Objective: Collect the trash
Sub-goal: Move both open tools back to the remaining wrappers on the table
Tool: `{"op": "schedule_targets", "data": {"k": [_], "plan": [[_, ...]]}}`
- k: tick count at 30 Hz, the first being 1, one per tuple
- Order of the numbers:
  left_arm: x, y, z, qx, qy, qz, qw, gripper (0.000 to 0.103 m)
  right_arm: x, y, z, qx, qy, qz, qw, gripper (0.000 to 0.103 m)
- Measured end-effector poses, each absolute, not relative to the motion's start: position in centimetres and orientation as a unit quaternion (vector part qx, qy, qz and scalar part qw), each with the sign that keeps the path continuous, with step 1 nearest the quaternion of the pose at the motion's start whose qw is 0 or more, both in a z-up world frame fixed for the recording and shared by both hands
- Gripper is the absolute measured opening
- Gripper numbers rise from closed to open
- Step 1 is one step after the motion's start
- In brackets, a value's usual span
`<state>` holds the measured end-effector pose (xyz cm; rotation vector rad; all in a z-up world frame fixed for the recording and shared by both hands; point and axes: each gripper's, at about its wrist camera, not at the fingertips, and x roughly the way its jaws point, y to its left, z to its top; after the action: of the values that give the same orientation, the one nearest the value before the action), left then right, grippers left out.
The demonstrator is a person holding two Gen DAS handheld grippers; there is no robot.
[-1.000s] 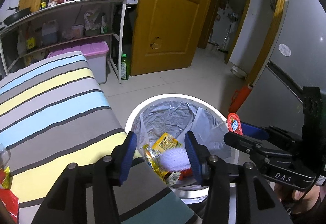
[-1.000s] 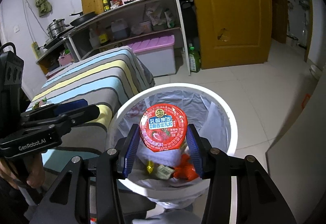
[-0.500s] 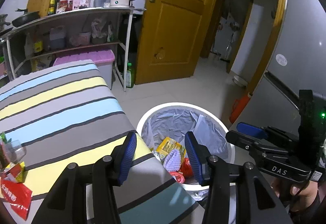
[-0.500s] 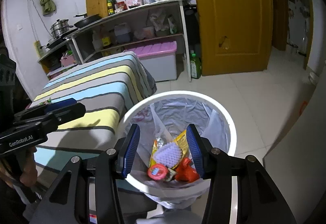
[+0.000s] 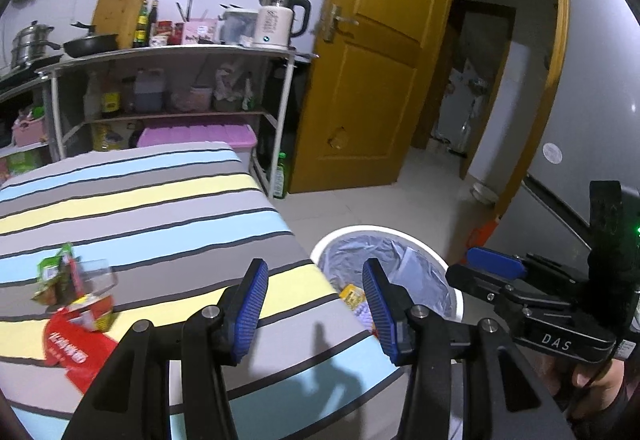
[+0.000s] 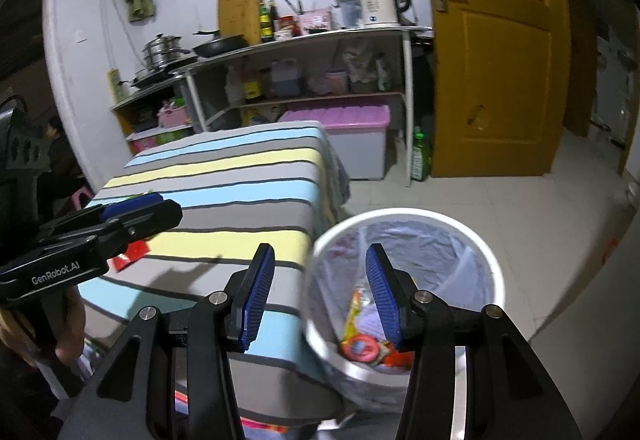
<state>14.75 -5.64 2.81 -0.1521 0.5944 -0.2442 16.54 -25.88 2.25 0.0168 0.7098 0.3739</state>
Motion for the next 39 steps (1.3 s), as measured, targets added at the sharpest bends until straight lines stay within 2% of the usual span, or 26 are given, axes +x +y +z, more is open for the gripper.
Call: {"op": "schedule_targets", "data": {"k": [14,39], "plan": [[10.8,1.0,3.3,-0.086,0.274,-0.047,0.957,0.049,15.7,-19.9,2.7,-0.009,0.342,0.246,0.907,0.049],[7.2,11.9,0.7,-0.122,0.278,0.063,0.951,0.049,16.6,-10.1,0.8,-0.036,0.358,0.331,0.872,0.049]]}}
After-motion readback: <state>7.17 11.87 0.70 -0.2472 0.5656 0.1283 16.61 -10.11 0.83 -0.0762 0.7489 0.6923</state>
